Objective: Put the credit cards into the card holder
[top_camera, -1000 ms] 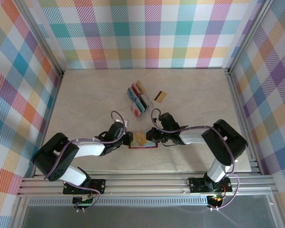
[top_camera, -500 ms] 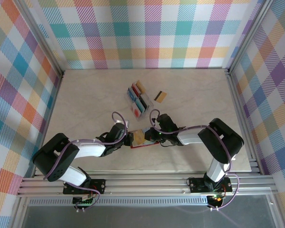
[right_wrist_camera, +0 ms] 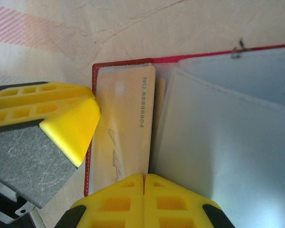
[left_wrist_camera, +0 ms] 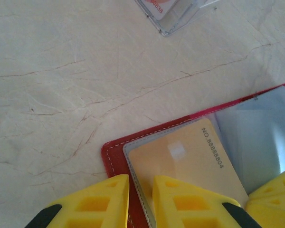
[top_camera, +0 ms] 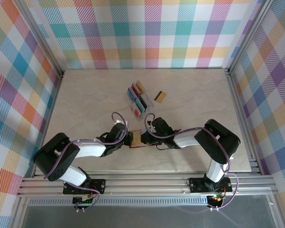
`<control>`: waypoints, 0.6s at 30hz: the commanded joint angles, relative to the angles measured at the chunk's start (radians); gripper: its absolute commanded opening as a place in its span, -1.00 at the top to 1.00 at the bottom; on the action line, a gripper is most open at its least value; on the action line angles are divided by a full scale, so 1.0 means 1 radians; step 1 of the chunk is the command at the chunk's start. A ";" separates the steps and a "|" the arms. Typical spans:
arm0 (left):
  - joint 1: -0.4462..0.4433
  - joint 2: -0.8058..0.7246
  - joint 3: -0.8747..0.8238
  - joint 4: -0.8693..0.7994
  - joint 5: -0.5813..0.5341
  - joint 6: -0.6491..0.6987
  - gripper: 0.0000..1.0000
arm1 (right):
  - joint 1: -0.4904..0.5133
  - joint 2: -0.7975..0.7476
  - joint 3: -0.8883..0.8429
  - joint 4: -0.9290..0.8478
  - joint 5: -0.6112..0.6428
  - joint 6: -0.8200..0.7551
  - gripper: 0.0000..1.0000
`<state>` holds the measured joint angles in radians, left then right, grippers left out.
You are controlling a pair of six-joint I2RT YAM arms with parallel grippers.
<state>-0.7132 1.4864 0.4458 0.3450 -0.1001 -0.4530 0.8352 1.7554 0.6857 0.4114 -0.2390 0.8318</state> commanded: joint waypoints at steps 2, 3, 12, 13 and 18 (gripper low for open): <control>-0.040 0.049 -0.007 -0.061 0.062 -0.016 0.59 | 0.052 0.036 0.065 -0.052 -0.024 -0.081 0.92; -0.038 0.047 -0.005 -0.065 0.060 -0.016 0.60 | 0.057 0.027 0.075 -0.084 -0.004 -0.095 0.88; -0.039 0.008 0.001 -0.098 0.044 -0.010 0.57 | 0.065 -0.070 0.109 -0.349 0.172 -0.160 0.17; -0.038 0.008 0.003 -0.101 0.043 -0.009 0.57 | 0.065 -0.079 0.112 -0.369 0.186 -0.163 0.13; -0.038 0.021 0.013 -0.105 0.040 -0.007 0.56 | 0.065 -0.127 0.123 -0.437 0.230 -0.197 -0.03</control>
<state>-0.7376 1.4895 0.4557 0.3386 -0.0921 -0.4553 0.8974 1.6619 0.7876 0.0879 -0.0639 0.6807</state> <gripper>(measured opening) 0.218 0.509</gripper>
